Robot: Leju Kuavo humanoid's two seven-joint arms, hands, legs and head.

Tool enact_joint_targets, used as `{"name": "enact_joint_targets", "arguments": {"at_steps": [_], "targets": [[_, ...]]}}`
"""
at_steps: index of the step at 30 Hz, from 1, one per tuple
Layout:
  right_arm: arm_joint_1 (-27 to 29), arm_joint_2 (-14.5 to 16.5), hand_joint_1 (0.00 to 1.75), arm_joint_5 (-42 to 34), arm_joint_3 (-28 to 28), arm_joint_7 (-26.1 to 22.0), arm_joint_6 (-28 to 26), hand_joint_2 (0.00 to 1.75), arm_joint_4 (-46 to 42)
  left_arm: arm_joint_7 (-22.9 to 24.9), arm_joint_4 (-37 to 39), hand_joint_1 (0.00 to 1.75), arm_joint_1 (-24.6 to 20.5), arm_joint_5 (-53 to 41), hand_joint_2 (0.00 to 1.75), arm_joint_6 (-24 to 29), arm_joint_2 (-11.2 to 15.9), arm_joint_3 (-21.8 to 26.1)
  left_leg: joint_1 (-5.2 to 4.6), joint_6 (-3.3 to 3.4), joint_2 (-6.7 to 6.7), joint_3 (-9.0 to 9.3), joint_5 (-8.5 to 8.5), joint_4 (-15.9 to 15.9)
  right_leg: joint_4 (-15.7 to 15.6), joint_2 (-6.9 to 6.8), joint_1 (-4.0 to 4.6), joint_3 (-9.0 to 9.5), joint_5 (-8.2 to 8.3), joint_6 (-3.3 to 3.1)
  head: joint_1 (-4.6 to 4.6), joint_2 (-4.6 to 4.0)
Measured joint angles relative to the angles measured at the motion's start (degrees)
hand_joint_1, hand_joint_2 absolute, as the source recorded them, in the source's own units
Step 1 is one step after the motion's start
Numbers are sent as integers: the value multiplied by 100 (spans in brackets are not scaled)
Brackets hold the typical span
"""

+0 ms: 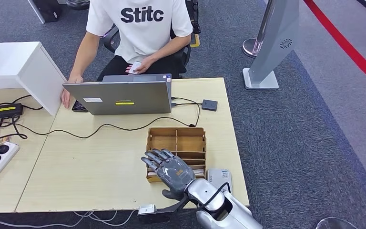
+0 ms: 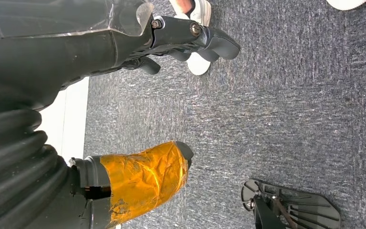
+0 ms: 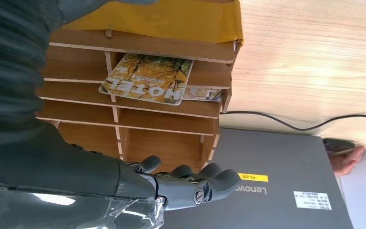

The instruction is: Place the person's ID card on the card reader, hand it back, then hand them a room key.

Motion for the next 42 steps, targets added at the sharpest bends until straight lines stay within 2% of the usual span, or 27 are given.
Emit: {"name": "enact_joint_targets", "arguments": {"at_steps": [34,38,42], "targets": [[19,33,0,203,-158,97,-23,175,216,2,0,0,1,-6,175,0,2,0,0,0,0,0,0,0,0,0,0,0,0,0,0,0],[27,35,171,228,-186,140,-25,175,217,3,0,0,2,-6,175,2,2,0,0,0,0,0,0,0,0,0,0,0,0,0,0,0],[27,35,175,350,-190,228,-63,175,256,4,0,0,2,-6,175,4,4,0,0,0,0,0,0,0,0,0,0,0,0,0,1,0]]}}
